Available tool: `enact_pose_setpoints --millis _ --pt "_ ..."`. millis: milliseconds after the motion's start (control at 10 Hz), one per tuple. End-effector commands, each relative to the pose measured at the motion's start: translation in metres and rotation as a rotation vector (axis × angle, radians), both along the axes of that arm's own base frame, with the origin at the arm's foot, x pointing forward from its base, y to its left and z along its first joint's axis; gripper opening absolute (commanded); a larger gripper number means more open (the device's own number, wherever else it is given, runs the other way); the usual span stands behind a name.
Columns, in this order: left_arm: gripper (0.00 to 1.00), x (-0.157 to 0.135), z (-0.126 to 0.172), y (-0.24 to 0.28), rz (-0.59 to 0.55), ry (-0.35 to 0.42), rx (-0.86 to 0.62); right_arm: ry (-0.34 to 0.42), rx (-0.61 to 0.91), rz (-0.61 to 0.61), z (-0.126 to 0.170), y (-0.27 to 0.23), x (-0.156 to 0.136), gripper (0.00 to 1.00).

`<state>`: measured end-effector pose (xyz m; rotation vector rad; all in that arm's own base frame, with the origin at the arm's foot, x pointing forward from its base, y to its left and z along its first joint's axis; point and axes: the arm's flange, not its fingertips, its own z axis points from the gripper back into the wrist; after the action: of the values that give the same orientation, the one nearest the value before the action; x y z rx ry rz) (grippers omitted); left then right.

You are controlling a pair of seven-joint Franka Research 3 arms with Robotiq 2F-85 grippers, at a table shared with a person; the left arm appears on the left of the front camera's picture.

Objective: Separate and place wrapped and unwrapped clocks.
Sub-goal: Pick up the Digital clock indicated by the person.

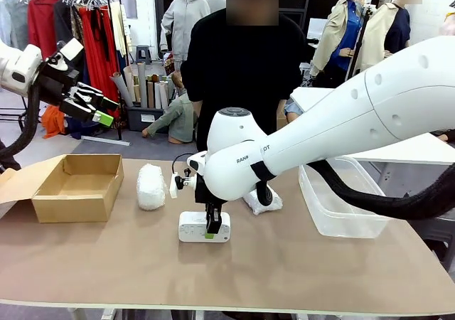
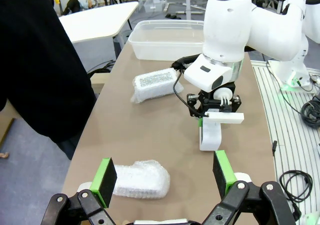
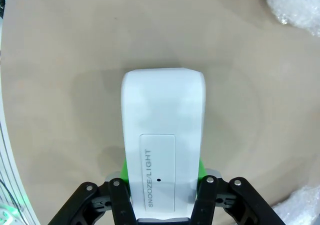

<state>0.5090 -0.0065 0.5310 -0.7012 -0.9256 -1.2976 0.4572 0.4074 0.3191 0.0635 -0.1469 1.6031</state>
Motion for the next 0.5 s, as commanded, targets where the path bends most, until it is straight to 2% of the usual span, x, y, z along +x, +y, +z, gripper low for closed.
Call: enact_pose_setpoints --millis 0,100,400 --pt "1.0 -0.001 0.001 0.0 -0.003 -0.004 -0.002 0.028 0.013 0.02 0.01 -0.003 0.005 0.03" --pt "1.0 -0.001 0.001 0.0 -0.003 -0.004 -0.002 0.029 0.014 0.021 0.011 -0.003 0.005 0.0" --pt "1.0 -0.001 0.001 0.0 -0.003 -0.004 -0.002 0.047 0.047 0.029 0.026 -0.006 0.005 0.0"
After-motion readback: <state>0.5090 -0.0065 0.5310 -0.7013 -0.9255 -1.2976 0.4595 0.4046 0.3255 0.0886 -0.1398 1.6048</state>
